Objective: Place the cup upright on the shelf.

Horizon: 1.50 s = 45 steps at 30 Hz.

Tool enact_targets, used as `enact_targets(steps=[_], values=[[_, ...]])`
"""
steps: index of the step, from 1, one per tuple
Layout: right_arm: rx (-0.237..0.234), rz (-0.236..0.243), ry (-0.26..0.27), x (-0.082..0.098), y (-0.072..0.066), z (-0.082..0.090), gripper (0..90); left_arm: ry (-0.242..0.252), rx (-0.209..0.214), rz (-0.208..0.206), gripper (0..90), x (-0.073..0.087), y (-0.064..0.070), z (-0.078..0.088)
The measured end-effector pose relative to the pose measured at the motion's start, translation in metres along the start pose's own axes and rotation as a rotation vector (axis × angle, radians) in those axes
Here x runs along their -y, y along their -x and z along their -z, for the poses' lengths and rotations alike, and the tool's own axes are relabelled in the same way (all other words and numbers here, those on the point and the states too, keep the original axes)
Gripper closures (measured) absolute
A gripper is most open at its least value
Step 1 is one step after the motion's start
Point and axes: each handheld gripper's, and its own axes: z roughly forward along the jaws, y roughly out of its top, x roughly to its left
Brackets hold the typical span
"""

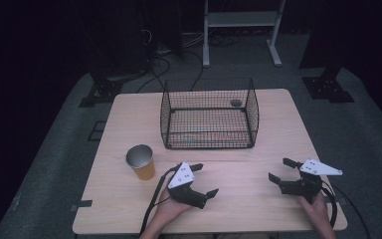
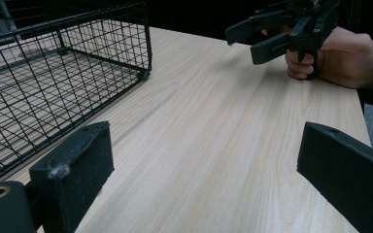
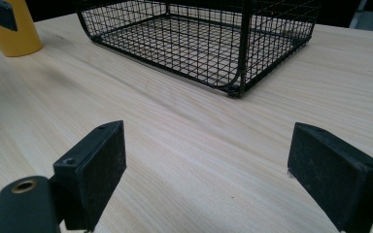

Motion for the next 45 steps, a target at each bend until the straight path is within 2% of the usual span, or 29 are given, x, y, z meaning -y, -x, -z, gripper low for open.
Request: enact_targets(steps=[4, 15, 24, 31, 38, 45], values=[[0.003, 0.004, -0.001, 0.0, -0.001, 0.0, 12.9, -0.013, 0.003, 0.004, 5.5, 0.0, 0.0, 0.001], [0.008, 0.002, -0.008, 0.0, -0.001, -0.001, 12.9, 0.021, 0.017, -0.014, 4.9, -0.012, -0.001, 0.019], [0.005, -0.003, -0.009, 0.0, 0.0, -0.001, 12.9, 0.046, 0.002, -0.016, 2.4, -0.021, -0.004, 0.033], [0.006, -0.006, -0.009, 0.0, 0.0, -0.001, 12.9, 0.051, 0.011, -0.012, 1.8, -0.026, -0.005, 0.039], [0.008, -0.005, -0.008, 0.0, 0.0, -0.001, 12.9, 0.056, -0.011, -0.023, 0.7, -0.033, -0.007, 0.051], [0.008, -0.01, -0.008, 0.0, 0.0, 0.0, 12.9, 0.059, -0.014, -0.039, 0.7, -0.039, -0.006, 0.058]])
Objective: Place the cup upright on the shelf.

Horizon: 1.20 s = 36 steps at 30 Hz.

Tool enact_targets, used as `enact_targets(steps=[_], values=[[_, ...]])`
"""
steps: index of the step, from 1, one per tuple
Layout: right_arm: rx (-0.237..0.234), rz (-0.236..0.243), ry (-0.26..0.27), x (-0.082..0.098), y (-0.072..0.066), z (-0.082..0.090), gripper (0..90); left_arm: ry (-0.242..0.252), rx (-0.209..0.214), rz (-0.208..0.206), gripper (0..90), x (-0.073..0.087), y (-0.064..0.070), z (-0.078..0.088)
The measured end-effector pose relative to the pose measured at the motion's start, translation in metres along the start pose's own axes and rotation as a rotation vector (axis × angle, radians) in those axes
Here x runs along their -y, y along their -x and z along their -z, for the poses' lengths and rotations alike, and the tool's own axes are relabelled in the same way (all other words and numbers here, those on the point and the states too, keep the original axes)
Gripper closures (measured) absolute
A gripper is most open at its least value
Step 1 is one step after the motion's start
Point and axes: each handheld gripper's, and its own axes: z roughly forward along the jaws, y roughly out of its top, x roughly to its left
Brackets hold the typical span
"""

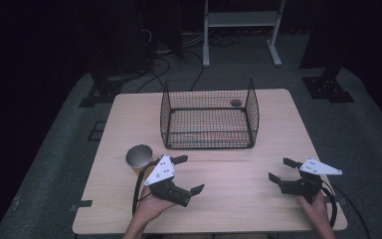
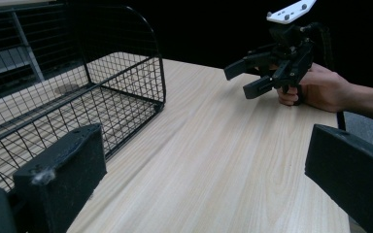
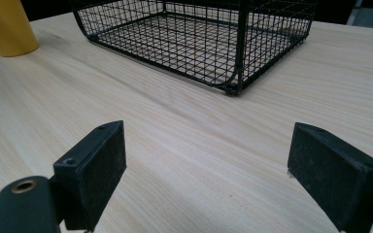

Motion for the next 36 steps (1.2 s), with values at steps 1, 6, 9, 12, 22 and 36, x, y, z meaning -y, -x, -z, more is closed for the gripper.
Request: enact_targets(steps=[1, 6, 9, 12, 22, 36], values=[[0.001, 0.007, 0.0, 0.0, 0.0, 0.0, 12.9, 0.002, 0.007, -0.004, 0.7, -0.003, 0.0, 0.002], [0.0, 0.0, 0.0, 0.0, 0.0, 0.0, 12.9, -0.003, 0.002, -0.02, 0.7, -0.007, 0.001, 0.007], [0.001, 0.004, 0.0, 0.0, 0.0, 0.0, 12.9, 0.003, -0.004, -0.019, 0.7, -0.009, -0.001, 0.011], [0.002, 0.001, -0.001, 0.0, 0.0, 0.0, 12.9, 0.008, -0.013, -0.017, 0.7, -0.011, -0.003, 0.017], [0.002, -0.007, 0.002, 0.0, 0.0, 0.0, 12.9, 0.008, -0.064, -0.033, 0.7, -0.016, -0.012, 0.038], [0.011, 0.011, -0.002, 0.0, -0.001, 0.0, 12.9, -0.004, -0.167, -0.045, 0.8, -0.015, -0.034, 0.068]])
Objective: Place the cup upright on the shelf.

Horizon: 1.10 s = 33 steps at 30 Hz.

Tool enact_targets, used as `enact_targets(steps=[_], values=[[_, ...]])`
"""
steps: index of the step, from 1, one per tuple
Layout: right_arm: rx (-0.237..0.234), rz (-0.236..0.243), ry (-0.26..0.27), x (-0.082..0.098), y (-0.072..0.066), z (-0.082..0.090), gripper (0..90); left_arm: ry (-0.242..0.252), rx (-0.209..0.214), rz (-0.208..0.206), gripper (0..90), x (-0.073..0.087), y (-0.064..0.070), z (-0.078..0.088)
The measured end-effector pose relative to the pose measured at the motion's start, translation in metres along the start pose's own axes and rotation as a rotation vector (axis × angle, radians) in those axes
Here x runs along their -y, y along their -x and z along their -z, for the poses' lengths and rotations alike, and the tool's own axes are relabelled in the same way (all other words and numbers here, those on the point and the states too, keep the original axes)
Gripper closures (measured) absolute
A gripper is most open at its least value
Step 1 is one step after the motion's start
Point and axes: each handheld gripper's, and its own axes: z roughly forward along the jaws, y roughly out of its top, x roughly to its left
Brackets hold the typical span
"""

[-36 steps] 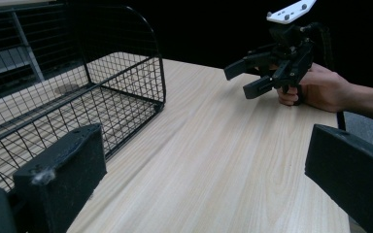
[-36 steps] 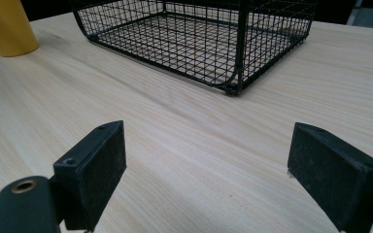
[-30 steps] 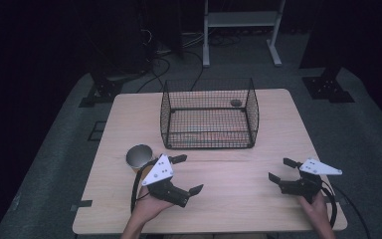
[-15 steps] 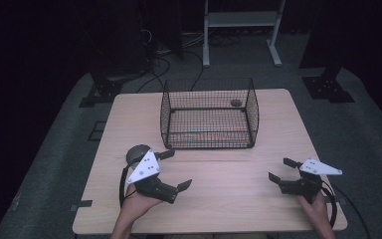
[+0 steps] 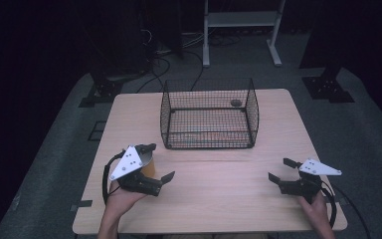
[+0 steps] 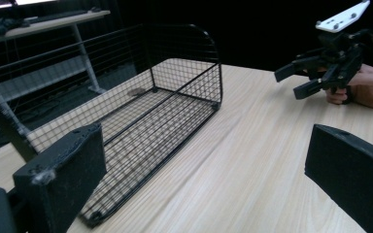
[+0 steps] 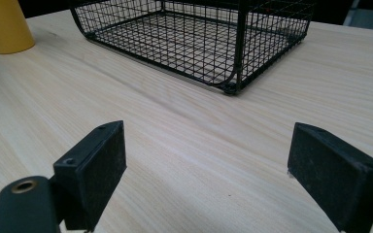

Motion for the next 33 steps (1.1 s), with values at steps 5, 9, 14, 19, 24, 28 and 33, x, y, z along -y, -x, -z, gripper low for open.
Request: enact_targets(steps=[5, 9, 14, 19, 24, 28, 33], values=[[0.002, -0.013, 0.0, 0.0, 0.001, 0.0, 12.9, -0.02, -0.042, 0.015, 0.8, 0.011, -0.012, 0.004], [0.005, -0.004, -0.004, 0.0, 0.0, 0.0, 12.9, -0.02, -0.064, 0.03, 0.8, 0.017, -0.017, 0.008], [0.005, -0.004, -0.005, 0.0, 0.0, 0.0, 12.9, -0.016, -0.097, 0.034, 0.8, 0.021, -0.023, 0.016], [0.005, -0.005, -0.006, 0.0, 0.0, -0.001, 12.9, -0.023, -0.135, 0.042, 0.7, 0.028, -0.03, 0.023], [0.004, 0.0, -0.007, 0.0, 0.0, -0.001, 12.9, -0.021, -0.163, 0.055, 0.7, 0.037, -0.037, 0.03], [0.005, -0.005, -0.006, 0.0, 0.0, -0.001, 12.9, -0.046, -0.179, 0.069, 0.0, 0.045, -0.041, 0.031], [0.006, -0.004, -0.007, 0.0, 0.0, -0.001, 12.9, -0.057, -0.199, 0.093, 0.0, 0.056, -0.046, 0.034]])
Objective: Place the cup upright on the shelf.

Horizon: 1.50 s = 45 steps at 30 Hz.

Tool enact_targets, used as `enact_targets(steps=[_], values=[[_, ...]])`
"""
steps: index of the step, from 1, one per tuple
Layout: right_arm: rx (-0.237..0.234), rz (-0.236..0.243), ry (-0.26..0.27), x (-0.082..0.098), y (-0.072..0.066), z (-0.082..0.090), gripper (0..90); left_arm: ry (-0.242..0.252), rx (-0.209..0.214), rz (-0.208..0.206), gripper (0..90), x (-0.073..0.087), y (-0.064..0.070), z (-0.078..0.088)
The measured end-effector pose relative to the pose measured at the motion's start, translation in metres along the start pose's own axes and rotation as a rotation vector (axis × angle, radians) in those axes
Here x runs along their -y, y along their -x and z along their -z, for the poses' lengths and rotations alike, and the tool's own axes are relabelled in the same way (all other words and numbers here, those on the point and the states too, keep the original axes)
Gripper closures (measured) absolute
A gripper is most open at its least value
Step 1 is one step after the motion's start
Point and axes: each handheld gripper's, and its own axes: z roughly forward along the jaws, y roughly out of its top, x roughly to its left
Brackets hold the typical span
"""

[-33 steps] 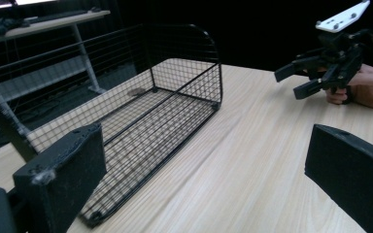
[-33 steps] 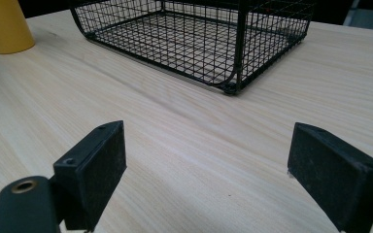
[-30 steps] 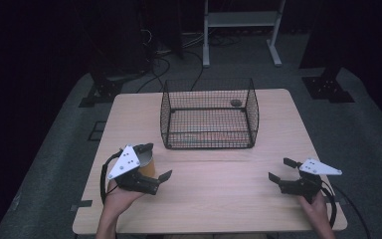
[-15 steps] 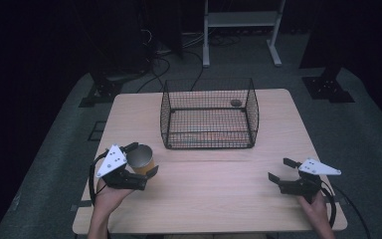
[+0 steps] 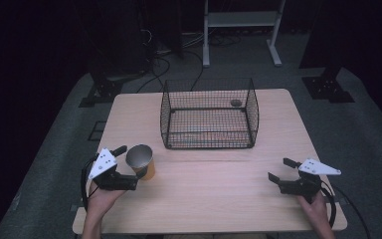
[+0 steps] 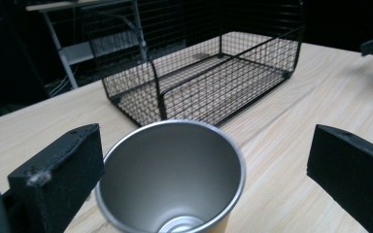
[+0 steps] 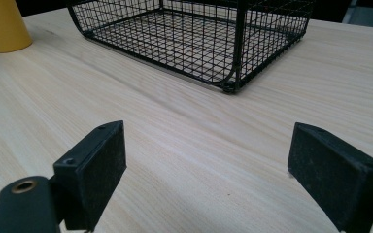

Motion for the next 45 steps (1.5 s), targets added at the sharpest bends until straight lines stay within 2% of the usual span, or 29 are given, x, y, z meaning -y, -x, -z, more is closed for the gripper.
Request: enact_targets(steps=[2, 10, 23, 37, 38, 41, 42, 43, 45], values=[[0.0, -0.002, 0.0, 0.0, 0.0, 0.0, 12.9, -0.005, -0.014, 0.006, 0.0, 0.002, -0.002, 0.0], [-0.002, -0.001, 0.001, 0.0, 0.0, 0.0, 12.9, -0.033, -0.028, 0.029, 0.0, 0.012, -0.008, -0.002], [-0.004, 0.009, -0.002, 0.0, -0.001, 0.0, 12.9, -0.084, -0.021, 0.058, 0.0, 0.024, -0.013, -0.013], [-0.005, 0.006, -0.001, 0.0, -0.001, 0.0, 12.9, -0.156, -0.022, 0.082, 0.0, 0.031, -0.019, -0.035], [-0.004, 0.011, -0.002, 0.0, -0.001, 0.0, 12.9, -0.157, -0.005, 0.09, 0.0, 0.032, -0.019, -0.036], [-0.005, 0.013, -0.002, 0.0, -0.001, 0.0, 12.9, -0.148, 0.011, 0.093, 4.6, 0.033, -0.02, -0.036], [-0.005, 0.008, -0.001, 0.0, -0.001, 0.0, 12.9, -0.143, 0.023, 0.088, 8.9, 0.032, -0.02, -0.036], [-0.005, 0.008, -0.001, 0.0, -0.001, 0.0, 12.9, -0.143, 0.023, 0.088, 12.6, 0.032, -0.02, -0.036], [-0.005, 0.007, 0.0, 0.0, -0.001, 0.0, 12.9, -0.141, 0.019, 0.083, 13.9, 0.031, -0.02, -0.035]])
